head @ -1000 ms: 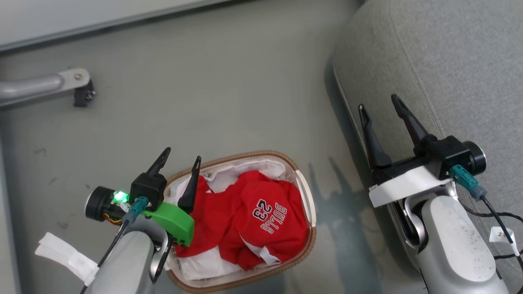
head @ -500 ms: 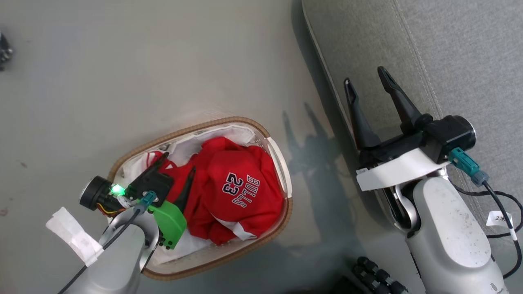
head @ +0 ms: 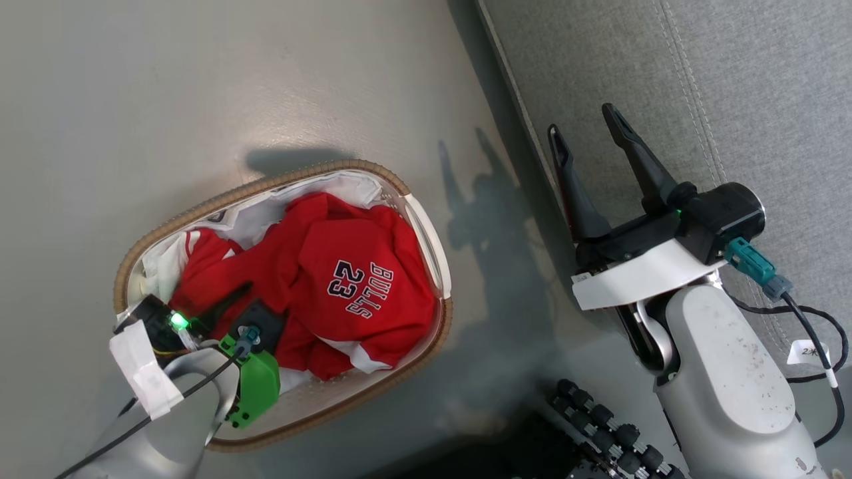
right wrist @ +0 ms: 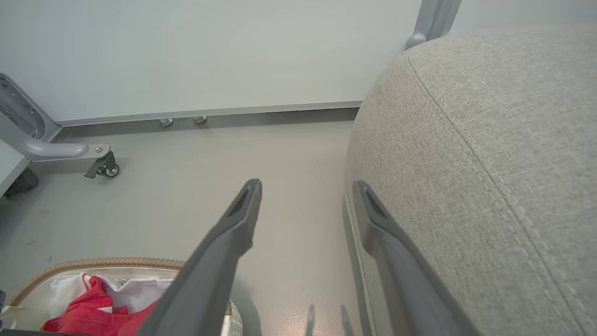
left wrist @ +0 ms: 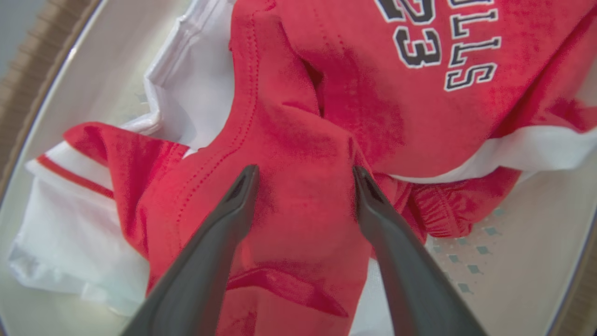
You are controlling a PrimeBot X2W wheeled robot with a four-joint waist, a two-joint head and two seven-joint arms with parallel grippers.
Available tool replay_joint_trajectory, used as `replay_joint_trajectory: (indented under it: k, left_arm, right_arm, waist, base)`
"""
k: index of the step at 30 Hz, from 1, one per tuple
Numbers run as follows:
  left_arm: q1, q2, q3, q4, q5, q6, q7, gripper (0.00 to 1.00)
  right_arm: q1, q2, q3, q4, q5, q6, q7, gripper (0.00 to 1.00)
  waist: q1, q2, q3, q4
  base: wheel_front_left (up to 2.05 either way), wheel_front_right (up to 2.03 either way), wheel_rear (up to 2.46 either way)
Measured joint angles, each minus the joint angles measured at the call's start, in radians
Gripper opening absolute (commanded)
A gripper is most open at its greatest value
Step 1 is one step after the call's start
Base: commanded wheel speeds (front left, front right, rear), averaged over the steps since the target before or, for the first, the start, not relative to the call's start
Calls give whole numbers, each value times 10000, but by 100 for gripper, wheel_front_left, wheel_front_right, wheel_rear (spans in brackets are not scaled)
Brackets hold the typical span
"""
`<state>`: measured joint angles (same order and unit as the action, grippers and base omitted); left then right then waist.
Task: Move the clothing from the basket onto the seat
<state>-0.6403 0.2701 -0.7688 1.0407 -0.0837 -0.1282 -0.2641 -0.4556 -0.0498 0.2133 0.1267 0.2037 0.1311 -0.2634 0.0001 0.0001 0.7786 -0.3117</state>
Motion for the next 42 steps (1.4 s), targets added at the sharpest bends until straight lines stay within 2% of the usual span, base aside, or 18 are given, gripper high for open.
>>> replay_joint_trajectory:
  k: [6, 12, 14, 15, 25, 42]
  left_arm:
    - [-617, -31, -564, 909, 692, 366, -6, 100]
    - [-1013, -332, -662, 1492, 679, 401, -6, 100]
    - [-1089, -405, -654, 1561, 571, 345, -6, 19]
    - [-1097, -401, -623, 1496, 483, 347, -4, 0]
    - [-488, -447, -123, 326, -268, 412, -2, 0]
    - [2004, -1049, 815, -2546, -957, 389, 0, 0]
  right_arm:
    - [-75, -2, 58, -56, 90, 0, 0, 100]
    - [-134, 0, 192, -82, 263, 0, 0, 100]
    - [-146, 0, 217, -69, 286, 0, 0, 100]
    - [-159, 0, 221, -54, 316, 0, 0, 100]
    - [-144, 4, 130, 236, 242, 0, 0, 100]
    - [1036, 13, -675, 1106, -560, 0, 0, 100]
  waist:
    - [0, 0, 312, -88]
    - [0, 0, 511, -204]
    - [0, 0, 541, -234]
    - [-1, 0, 542, -237]
    - [-1, 0, -69, -206]
    - [-2, 0, -2970, 725]
  base:
    - [0, 0, 0]
    - [0, 0, 0]
    - [0, 0, 0]
    - [0, 0, 0]
    - [0, 0, 0]
    - [0, 0, 0]
